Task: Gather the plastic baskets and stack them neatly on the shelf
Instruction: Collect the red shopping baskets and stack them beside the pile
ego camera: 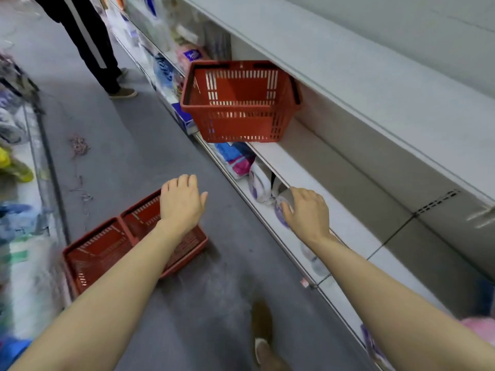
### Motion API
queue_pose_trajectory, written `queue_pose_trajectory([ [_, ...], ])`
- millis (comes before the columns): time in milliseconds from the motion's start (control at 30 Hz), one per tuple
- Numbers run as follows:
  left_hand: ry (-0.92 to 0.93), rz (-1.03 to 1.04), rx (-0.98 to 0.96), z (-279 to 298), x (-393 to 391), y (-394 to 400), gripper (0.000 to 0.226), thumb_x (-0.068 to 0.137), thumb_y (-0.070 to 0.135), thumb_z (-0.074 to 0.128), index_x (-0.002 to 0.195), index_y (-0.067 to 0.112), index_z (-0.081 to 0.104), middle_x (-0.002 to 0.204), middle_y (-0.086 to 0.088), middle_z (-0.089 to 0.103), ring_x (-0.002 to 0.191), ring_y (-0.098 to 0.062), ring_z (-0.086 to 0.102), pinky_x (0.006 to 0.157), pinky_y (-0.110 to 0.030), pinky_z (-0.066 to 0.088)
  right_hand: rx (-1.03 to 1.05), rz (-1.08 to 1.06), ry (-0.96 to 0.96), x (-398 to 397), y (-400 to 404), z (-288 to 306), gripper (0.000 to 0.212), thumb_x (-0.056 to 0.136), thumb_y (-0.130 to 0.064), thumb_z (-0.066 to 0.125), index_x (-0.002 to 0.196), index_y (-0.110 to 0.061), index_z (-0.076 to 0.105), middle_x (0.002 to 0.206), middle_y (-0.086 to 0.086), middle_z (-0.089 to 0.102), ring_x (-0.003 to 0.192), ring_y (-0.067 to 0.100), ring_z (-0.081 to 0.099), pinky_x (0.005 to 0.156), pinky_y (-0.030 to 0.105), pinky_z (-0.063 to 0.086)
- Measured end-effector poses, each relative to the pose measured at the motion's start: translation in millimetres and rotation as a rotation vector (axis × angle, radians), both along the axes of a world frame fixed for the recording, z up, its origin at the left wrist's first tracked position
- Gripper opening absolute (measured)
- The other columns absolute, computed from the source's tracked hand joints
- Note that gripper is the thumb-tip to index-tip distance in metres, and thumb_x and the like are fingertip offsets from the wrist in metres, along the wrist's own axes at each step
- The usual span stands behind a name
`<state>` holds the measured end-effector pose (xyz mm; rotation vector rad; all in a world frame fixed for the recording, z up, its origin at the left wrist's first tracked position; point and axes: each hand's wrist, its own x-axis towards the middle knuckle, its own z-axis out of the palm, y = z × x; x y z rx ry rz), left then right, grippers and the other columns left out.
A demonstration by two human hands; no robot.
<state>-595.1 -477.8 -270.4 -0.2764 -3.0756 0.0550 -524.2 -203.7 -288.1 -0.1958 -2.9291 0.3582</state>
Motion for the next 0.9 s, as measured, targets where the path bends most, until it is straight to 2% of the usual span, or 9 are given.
queue_pose_trajectory([
  [167,-0.065,0.076,0.032,-15.9,-84.8,-0.8,0.048,0.096,0.04,0.055,0.127,0.005,0.056,0.129,-0.019,0.06,0.116,-0.041,0.055,0.095,-0.045,0.041,0.008,-0.027,-0.037,-79.1,4.4,-17.7,0.025,0.081,-0.026,0.061,0.094,-0.005,0.066,0.084,0.016,0.069,0.08,0.038,0.063,0.071,0.04,0.047],
  [400,-0.101,0.173,0.159,-13.9,-220.5,-13.8,0.052,0.1,0.039,0.048,0.136,0.001,0.049,0.139,-0.023,0.05,0.124,-0.045,0.048,0.098,-0.05,0.041,-0.075,-0.181,-0.011,-194.4,17.8,-17.5,0.042,0.091,-0.03,0.058,0.124,-0.004,0.06,0.116,0.018,0.066,0.108,0.037,0.059,0.086,0.042,0.045],
  [500,-0.086,0.308,0.454,-16.0,-277.6,-14.6,0.06,0.103,0.041,0.043,0.148,0.001,0.035,0.149,-0.024,0.04,0.131,-0.046,0.043,0.101,-0.053,0.039,-0.133,-0.304,0.023,-243.1,21.0,-15.8,0.043,0.094,-0.032,0.055,0.126,-0.003,0.056,0.12,0.021,0.063,0.11,0.039,0.057,0.084,0.043,0.046],
  [567,-0.078,0.405,0.668,-14.0,-314.4,-13.3,0.066,0.103,0.043,0.04,0.153,0.002,0.026,0.154,-0.024,0.034,0.136,-0.044,0.04,0.107,-0.051,0.035,-0.199,-0.414,0.039,-277.0,25.7,-17.9,0.042,0.095,-0.032,0.053,0.119,0.002,0.057,0.115,0.027,0.062,0.107,0.042,0.058,0.083,0.044,0.045],
  [667,-0.168,0.435,0.828,-21.6,-362.2,-14.5,0.073,0.098,0.053,0.044,0.154,0.009,0.027,0.153,-0.021,0.041,0.133,-0.042,0.047,0.11,-0.05,0.039,-0.393,-0.593,0.142,-325.2,37.7,-28.9,0.046,0.093,-0.031,0.054,0.124,0.003,0.052,0.126,0.026,0.054,0.116,0.042,0.05,0.092,0.044,0.04],
  [733,-0.275,0.397,0.919,-28.6,-379.8,-15.1,0.074,0.092,0.054,0.056,0.15,0.013,0.033,0.142,-0.018,0.054,0.117,-0.04,0.06,0.094,-0.053,0.053,-0.536,-0.703,0.155,-352.5,45.5,-31.6,0.06,0.094,-0.038,0.053,0.138,0.001,0.04,0.138,0.025,0.045,0.124,0.041,0.046,0.098,0.044,0.038],
  [800,-0.36,0.375,1.031,-38.4,-389.1,-15.1,0.06,0.092,0.032,0.065,0.144,0.015,0.038,0.133,-0.013,0.058,0.104,-0.032,0.066,0.072,-0.048,0.061,-0.626,-0.715,0.124,-370.7,55.3,-36.5,0.069,0.094,-0.041,0.053,0.147,-0.002,0.03,0.146,0.023,0.04,0.131,0.038,0.043,0.104,0.043,0.036],
  [867,-0.412,0.37,1.134,-45.5,-394.3,-14.1,0.055,0.093,0.01,0.058,0.143,0.018,0.037,0.126,-0.01,0.057,0.088,-0.024,0.068,0.061,-0.041,0.061,-0.733,-0.697,0.109,-381.5,66.1,-40.7,0.068,0.092,-0.04,0.058,0.146,-0.009,0.033,0.143,0.02,0.046,0.127,0.036,0.049,0.103,0.046,0.042],
  [900,-0.42,0.357,1.171,-48.2,-396.2,-13.6,0.054,0.093,0.004,0.054,0.142,0.021,0.037,0.123,-0.009,0.057,0.085,-0.023,0.069,0.06,-0.04,0.061,-0.839,-0.701,0.119,-385.3,70.9,-42.9,0.062,0.087,-0.039,0.063,0.14,-0.015,0.04,0.136,0.018,0.053,0.118,0.036,0.057,0.095,0.051,0.05],
])
